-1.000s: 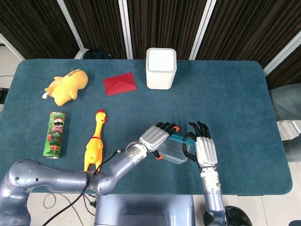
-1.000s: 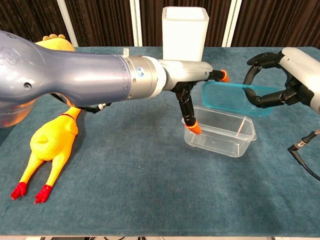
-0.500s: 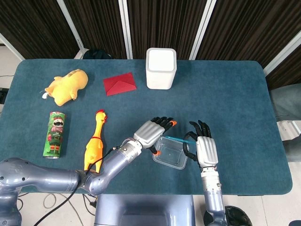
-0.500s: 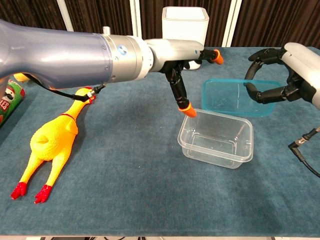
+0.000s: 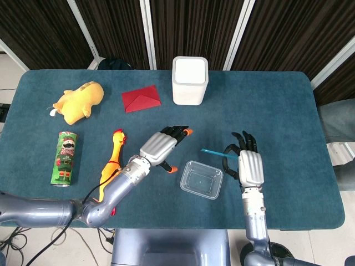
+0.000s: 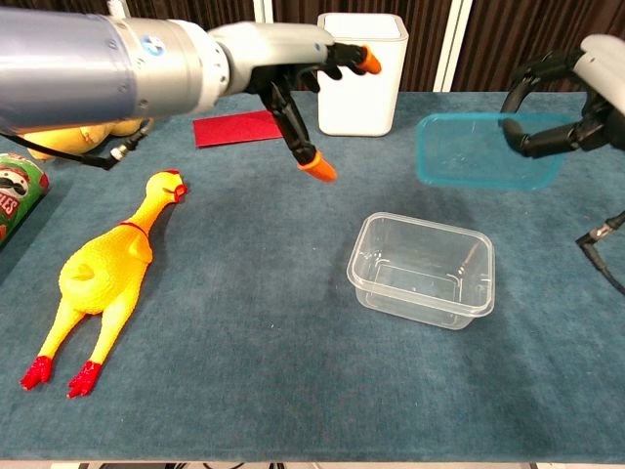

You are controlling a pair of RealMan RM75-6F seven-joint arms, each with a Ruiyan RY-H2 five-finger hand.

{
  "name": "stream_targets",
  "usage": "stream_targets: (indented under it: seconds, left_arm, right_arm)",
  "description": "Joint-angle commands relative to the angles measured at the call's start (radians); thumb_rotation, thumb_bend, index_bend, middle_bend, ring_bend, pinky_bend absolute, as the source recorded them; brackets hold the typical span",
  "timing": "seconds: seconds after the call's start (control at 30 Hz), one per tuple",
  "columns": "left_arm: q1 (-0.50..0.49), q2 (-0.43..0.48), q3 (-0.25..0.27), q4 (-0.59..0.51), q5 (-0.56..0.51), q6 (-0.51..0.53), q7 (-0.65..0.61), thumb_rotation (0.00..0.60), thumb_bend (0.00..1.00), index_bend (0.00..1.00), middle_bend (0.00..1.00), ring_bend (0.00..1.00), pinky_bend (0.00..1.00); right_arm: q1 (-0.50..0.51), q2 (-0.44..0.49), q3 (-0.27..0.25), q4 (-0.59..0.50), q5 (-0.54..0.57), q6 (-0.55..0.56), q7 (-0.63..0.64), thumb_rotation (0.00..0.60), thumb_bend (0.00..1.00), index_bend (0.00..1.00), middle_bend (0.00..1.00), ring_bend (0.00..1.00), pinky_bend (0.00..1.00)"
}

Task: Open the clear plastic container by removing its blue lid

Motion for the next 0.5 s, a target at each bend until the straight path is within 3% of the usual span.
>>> stream_targets:
  seconds: [0.03,0.3,0.5]
  left_arm:
    - [0.029,0.035,0.000,-0.025,0.026,0.012,-0.030,0.600,0.00,0.00,0.00,0.00,0.11]
    - [0.115,0.142,0.014,-0.106,0.116,0.044,-0.110,0.600,0.00,0.00,0.00,0.00,0.11]
    - [0.206,0.233,0.055,-0.185,0.231,0.092,-0.168,0.600,0.00,0.00,0.00,0.00,0.11]
  right_arm:
    - [0.012,0.025,0.029,0.015,0.013,-0.004,-0.004,0.600,0.73,0.66,0.19,0.00,0.00]
    - [0.011,0.152,0.089,0.081,0.031,-0.029,0.028,0.600,0.73,0.66,0.19,0.00,0.00]
    - [-0.031,0.245,0.076,0.148,0.037,-0.045,0.096,0.600,0.73,0.67,0.19,0.00,0.00]
